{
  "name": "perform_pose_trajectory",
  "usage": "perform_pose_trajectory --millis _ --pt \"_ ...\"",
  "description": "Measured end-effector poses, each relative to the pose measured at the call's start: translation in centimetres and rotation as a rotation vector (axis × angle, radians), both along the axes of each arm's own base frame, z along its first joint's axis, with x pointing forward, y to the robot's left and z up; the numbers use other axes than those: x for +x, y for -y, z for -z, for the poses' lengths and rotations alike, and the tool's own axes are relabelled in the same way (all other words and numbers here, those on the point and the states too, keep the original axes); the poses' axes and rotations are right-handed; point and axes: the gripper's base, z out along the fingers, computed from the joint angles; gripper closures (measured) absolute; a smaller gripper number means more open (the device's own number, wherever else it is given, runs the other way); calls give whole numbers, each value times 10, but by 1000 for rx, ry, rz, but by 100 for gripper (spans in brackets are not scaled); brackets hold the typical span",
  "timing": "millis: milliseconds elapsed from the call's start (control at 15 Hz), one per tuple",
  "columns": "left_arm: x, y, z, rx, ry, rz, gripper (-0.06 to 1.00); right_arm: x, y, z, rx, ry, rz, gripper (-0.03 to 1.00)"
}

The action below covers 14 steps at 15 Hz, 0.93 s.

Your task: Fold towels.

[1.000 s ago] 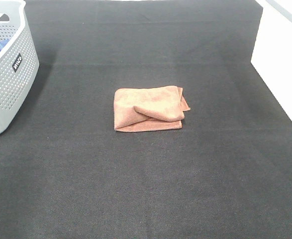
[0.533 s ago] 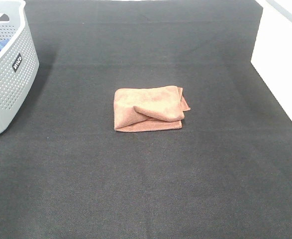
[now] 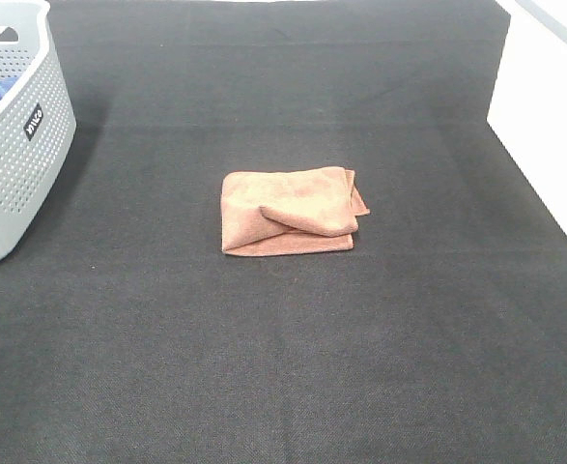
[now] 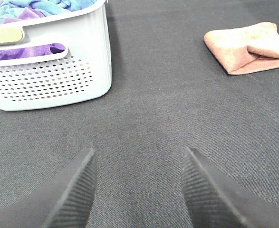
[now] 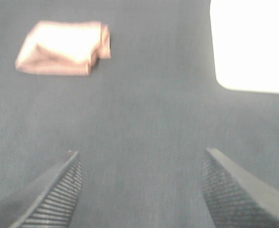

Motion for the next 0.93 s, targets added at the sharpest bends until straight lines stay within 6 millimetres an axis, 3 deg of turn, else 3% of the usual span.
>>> perform_pose_trajectory --millis 933 --pt "0 0 0 0 0 0 41 0 0 0 2 3 -1 30"
